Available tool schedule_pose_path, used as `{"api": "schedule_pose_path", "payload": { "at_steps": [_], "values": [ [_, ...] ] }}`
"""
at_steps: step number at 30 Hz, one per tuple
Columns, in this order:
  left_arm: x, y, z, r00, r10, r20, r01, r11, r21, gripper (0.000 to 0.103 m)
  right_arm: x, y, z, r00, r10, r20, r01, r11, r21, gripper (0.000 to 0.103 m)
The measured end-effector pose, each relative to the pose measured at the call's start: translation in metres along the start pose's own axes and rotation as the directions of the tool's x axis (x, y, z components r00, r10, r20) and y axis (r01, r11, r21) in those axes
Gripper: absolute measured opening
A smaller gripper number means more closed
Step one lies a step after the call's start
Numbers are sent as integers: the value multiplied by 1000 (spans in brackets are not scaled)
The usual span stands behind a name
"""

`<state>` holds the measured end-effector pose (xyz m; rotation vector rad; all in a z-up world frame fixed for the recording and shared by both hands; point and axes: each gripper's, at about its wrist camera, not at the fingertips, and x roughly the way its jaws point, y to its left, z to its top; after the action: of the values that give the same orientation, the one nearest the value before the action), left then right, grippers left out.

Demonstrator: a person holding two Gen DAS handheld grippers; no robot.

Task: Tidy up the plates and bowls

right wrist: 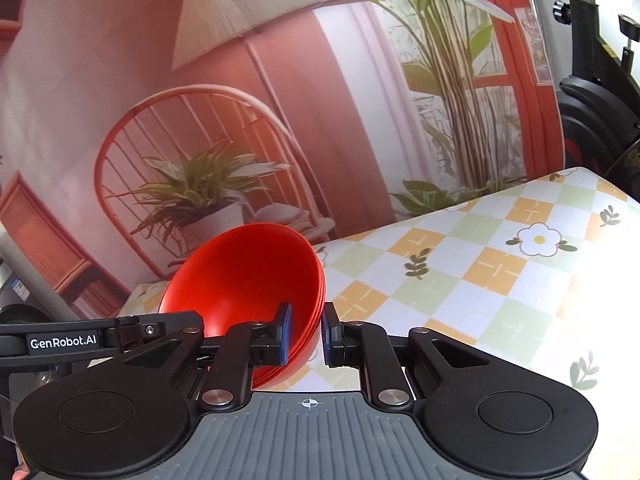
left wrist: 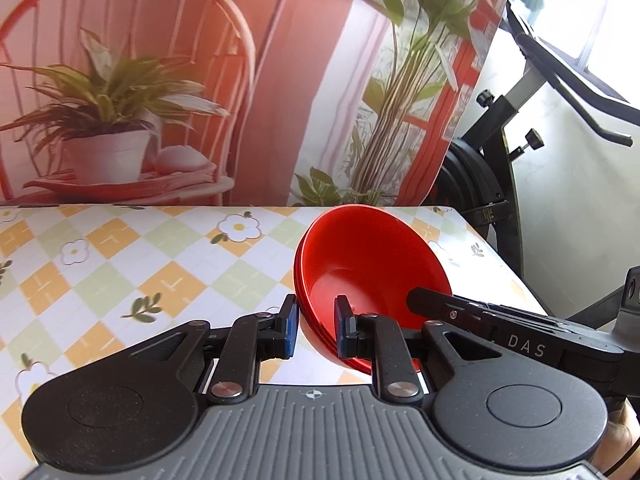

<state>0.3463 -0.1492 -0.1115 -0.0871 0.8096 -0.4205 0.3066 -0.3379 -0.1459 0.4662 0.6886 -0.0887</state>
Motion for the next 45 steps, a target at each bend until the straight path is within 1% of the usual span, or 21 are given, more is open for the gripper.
{"api": "schedule_pose_path", "payload": {
  "at_steps": [5,13,16,23,26,30,34,38,42,45],
  "values": [
    [-23,15,-14,1000,-6,18,7,1000,-21,20,-7,17,-18,1000,20,-4,-20,1000,16,14],
    [-50,27,-35,999,-4,50,4,1000,-8,20,-20,39,-42,999,33,14,-33,999,6,14],
    [-54,30,-42,998,-4,58,5,1000,-25,20,-26,46,-49,999,31,21,-31,1000,0,14],
    [-65,24,-56,997,18,75,-18,1000,-6,20,-44,58,-65,999,16,41,-15,1000,-9,14],
    [-70,23,-65,997,10,80,-8,1000,-29,20,-54,61,-74,999,-1,53,2,1000,-20,14],
    [-75,21,-77,997,15,75,-12,999,-38,20,-65,61,-82,999,-6,54,7,1000,-21,14],
    [-79,17,-87,997,36,62,-34,999,-39,20,-73,65,-87,998,-8,57,12,998,-55,14],
    [-81,17,-96,998,50,40,-48,997,-55,20,-77,69,-95,999,-13,40,17,996,-85,14],
    [-83,19,-104,998,49,26,-46,996,-75,20,-79,67,-104,1000,-12,14,13,996,-88,14],
    [-84,16,-109,998,58,18,-56,996,-70,20,-81,67,-108,1000,-12,6,13,996,-88,14]
  ]
}}
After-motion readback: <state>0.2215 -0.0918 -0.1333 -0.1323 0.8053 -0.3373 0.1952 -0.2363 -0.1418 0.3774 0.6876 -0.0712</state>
